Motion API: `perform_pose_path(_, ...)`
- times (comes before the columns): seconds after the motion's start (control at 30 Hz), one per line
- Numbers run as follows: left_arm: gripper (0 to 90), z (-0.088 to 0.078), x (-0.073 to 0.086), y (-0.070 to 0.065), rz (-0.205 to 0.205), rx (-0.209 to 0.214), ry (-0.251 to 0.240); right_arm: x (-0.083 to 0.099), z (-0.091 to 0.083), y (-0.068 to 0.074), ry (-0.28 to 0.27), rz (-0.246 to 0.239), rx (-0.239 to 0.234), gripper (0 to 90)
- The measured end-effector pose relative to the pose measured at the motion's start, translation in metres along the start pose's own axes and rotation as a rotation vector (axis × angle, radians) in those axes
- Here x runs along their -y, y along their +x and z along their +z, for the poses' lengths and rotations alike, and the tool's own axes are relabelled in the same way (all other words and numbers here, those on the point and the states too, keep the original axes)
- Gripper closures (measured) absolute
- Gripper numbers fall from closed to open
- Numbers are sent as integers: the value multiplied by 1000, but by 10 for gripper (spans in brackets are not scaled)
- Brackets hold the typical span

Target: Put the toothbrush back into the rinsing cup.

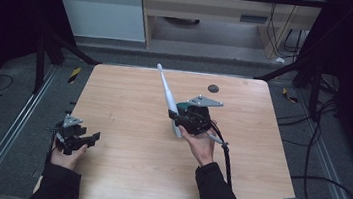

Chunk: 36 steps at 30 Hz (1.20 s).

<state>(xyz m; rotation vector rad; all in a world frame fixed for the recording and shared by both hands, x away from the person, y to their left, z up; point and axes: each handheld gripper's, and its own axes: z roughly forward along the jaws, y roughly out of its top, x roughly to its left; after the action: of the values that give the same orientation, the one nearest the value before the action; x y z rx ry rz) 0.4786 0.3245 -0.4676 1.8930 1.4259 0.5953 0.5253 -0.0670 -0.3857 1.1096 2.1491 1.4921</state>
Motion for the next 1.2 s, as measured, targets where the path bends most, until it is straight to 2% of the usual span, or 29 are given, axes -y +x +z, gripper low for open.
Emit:
perform_pose_path(0.17, 377, 1, 0, 0, -2, 1, 0, -6, 3, -7, -29, 25, 2, 664)
perform_pose_path(0.43, 378, 1, 0, 1, -3, 2, -1, -15, 5, -14, -89, 25, 28, 664)
perform_pose_path(0.57, 378, 1, 0, 1, -3, 2, -1, -19, 9, -19, -91, 16, 57, 664)
perform_pose_path(0.73, 379, 1, 0, 1, -5, 3, 1, -23, 14, -27, -119, 12, 93, 664)
perform_pose_path(0.97, 380, 1, 0, 1, -4, 3, 1, -20, 20, -37, -109, 27, 137, 664)
perform_pose_path(1.2, 380, 1, 1, 1, -5, 3, 3, -16, 29, -40, -116, 18, 186, 663)
